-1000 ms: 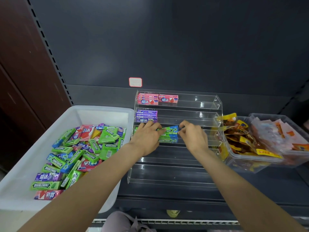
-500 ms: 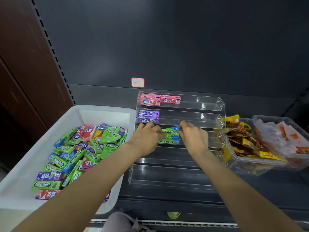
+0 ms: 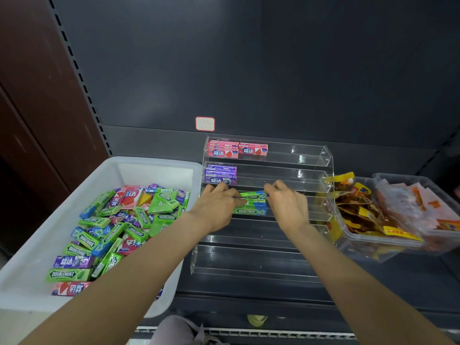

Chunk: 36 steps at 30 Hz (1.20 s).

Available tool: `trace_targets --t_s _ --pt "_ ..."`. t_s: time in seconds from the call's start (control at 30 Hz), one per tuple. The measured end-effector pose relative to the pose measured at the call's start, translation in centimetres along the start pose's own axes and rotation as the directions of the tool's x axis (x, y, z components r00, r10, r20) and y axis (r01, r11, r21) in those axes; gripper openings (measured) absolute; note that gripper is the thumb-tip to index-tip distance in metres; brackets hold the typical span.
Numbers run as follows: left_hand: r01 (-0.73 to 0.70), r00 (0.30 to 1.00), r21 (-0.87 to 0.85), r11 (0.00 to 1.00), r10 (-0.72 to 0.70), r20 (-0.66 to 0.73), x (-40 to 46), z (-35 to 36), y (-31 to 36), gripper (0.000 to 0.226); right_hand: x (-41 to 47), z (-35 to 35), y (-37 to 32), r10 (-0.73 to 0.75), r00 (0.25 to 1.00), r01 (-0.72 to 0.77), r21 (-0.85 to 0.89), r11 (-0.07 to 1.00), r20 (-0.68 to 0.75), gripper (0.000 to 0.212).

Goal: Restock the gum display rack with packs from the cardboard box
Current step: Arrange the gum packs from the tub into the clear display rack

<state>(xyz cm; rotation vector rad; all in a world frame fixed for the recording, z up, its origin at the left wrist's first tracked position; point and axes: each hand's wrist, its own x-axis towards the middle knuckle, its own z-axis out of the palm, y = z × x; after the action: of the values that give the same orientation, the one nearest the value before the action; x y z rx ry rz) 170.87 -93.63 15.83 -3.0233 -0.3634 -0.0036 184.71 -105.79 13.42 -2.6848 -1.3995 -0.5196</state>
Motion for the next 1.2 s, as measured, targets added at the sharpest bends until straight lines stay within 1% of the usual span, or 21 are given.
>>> trace_targets --t_s 0.07,0.13,0.27,0.4,0.57,0.7,0.83,1.0,1.1,1.2 --pt "0.001 1.000 -0.003 1.000 -0.001 -0.001 0.0 0.0 0.1 0.053 0.0 0.0 -0.1 0.035 0.999 -0.035 0.040 0.999 0.004 0.027" --pt "0.003 1.000 -0.002 1.000 -0.003 0.001 -0.1 0.0 0.1 0.054 0.0 0.2 -0.2 0.055 0.998 -0.053 0.071 0.996 -0.023 0.022" --pt "0.003 1.000 -0.002 1.000 -0.003 -0.007 -0.1 0.0 0.1 0.054 -0.1 0.7 -0.3 0.044 0.996 -0.037 0.090 0.995 -0.075 0.024" --pt "-0.004 1.000 -0.010 1.000 0.004 -0.022 0.1 -0.3 0.4 0.052 -0.1 0.5 -0.2 0.026 0.999 -0.024 0.064 0.998 -0.039 0.025" --pt "0.014 1.000 -0.060 0.998 -0.014 0.003 0.2 -0.7 0.1 0.052 0.0 -0.3 -0.1 -0.003 0.999 0.003 -0.002 1.000 0.038 0.030" --pt "0.013 1.000 -0.055 0.998 -0.012 0.013 0.1 -0.7 0.2 0.053 0.0 -0.6 0.0 0.040 0.996 -0.039 -0.015 0.999 0.081 0.026" --pt "0.012 1.000 -0.058 0.998 -0.010 0.029 -0.2 -0.6 0.1 0.056 0.2 -0.9 0.2 0.068 0.992 -0.066 -0.026 0.998 0.105 0.018" --pt "0.009 0.999 -0.052 0.999 -0.007 0.037 -0.1 -0.8 0.1 0.056 0.1 -1.1 0.1 0.089 0.990 -0.100 0.110 0.989 0.105 0.019" --pt "0.016 0.999 -0.070 0.997 -0.013 0.042 0.1 -0.8 0.0 0.054 0.1 -1.5 -0.3 0.051 0.991 -0.073 0.185 0.980 0.121 0.024" --pt "0.038 0.999 -0.135 0.990 -0.033 0.037 0.1 -0.5 0.0 0.051 0.0 -1.8 -0.3 0.021 0.991 -0.052 0.231 0.972 0.133 0.028"
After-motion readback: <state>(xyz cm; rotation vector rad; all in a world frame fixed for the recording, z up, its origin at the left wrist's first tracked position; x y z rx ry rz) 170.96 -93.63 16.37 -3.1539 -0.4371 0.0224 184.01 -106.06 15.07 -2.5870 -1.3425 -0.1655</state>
